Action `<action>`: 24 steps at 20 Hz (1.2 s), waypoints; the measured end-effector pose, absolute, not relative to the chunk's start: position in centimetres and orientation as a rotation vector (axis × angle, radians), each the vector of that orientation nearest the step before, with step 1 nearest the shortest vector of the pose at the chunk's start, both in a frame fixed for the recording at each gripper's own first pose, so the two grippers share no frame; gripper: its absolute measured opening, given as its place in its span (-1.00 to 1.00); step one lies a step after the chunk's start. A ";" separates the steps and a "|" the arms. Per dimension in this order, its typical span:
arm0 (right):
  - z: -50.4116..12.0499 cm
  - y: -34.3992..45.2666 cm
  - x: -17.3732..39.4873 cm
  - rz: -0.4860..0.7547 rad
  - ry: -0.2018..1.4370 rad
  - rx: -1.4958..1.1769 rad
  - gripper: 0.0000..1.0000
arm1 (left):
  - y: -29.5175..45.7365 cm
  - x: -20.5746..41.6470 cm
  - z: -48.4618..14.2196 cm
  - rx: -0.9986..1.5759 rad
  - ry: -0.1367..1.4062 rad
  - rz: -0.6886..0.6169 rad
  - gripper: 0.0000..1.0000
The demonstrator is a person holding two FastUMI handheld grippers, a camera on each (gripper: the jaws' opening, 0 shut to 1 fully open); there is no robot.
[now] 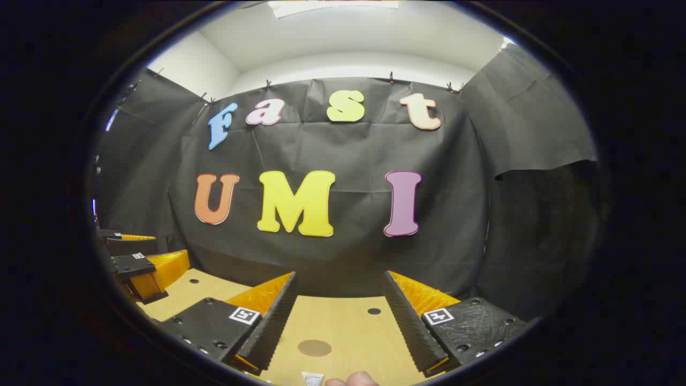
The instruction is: Put the toothbrush and toothpaste on the desktop into the cup, then pick up the cup and place it on the coaster on the desktop.
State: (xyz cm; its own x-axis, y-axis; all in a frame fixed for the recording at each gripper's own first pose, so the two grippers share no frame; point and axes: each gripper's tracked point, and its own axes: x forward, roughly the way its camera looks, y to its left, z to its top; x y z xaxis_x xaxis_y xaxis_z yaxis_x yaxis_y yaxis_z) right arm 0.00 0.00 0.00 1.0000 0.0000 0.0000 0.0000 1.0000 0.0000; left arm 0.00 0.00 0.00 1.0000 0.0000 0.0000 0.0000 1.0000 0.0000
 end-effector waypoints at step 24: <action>-0.3 -0.3 0.4 0.019 0.001 0.007 0.89 | 0.3 -0.1 -0.2 0.003 0.008 0.046 0.99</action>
State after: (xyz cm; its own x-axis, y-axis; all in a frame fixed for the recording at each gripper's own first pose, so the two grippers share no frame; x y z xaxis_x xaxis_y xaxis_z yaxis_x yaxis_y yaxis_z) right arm 0.40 -0.30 -0.25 0.9998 0.0191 -0.0012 -0.0191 0.9998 0.0075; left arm -0.14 0.28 -0.22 0.9989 0.0461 -0.0076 -0.0460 0.9989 0.0034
